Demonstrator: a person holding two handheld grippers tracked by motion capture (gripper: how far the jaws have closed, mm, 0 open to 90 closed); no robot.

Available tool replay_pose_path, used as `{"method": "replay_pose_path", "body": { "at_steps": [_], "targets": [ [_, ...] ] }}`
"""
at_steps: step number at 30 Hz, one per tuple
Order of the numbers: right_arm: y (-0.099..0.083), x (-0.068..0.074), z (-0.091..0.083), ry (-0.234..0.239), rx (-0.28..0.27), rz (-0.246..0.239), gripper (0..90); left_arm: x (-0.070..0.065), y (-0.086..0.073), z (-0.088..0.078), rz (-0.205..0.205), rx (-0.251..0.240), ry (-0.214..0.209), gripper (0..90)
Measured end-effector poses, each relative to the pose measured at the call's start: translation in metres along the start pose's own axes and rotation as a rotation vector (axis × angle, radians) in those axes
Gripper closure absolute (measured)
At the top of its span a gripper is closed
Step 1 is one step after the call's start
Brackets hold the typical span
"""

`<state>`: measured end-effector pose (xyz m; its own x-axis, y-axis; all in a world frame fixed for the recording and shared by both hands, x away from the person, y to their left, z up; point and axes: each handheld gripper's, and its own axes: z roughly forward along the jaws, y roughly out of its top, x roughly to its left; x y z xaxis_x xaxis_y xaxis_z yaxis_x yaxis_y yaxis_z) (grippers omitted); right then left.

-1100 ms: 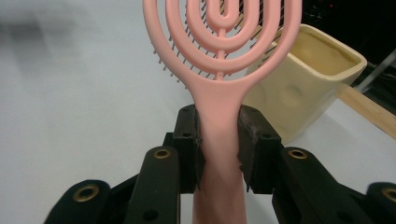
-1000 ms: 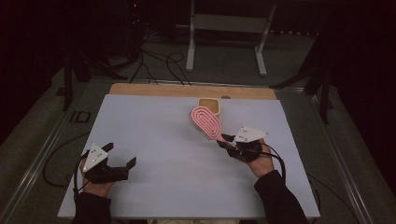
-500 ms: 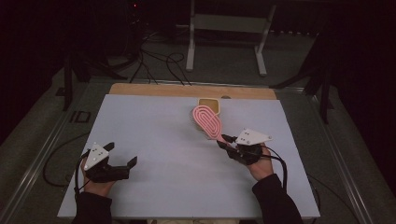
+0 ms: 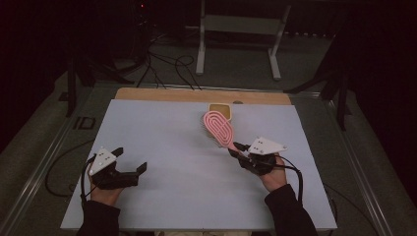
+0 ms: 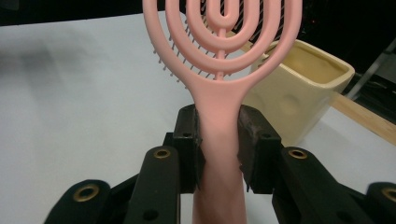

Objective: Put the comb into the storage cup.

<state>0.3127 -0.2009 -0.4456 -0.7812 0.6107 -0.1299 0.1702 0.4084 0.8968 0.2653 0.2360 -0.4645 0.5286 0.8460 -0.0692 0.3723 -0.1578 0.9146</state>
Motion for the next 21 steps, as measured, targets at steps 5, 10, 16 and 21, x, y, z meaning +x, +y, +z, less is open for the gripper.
{"method": "replay_pose_path", "body": {
  "at_steps": [5, 10, 16, 21],
  "targets": [
    [0.001, 0.001, 0.000, -0.001, -0.006, 0.003, 70.5, -0.008, 0.013, 0.006, 0.005, 0.001, -0.033, 0.0],
    [-0.001, -0.001, 0.000, -0.006, -0.002, 0.009, 70.5, -0.021, 0.029, 0.016, 0.034, 0.002, -0.068, 0.0],
    [-0.002, -0.003, 0.000, -0.011, -0.006, 0.018, 70.5, -0.033, 0.043, 0.029, 0.045, -0.009, -0.117, 0.0],
    [-0.002, -0.003, 0.001, -0.013, -0.010, 0.029, 70.6, -0.041, 0.050, 0.036, 0.058, -0.014, -0.139, 0.0]
  ]
}}
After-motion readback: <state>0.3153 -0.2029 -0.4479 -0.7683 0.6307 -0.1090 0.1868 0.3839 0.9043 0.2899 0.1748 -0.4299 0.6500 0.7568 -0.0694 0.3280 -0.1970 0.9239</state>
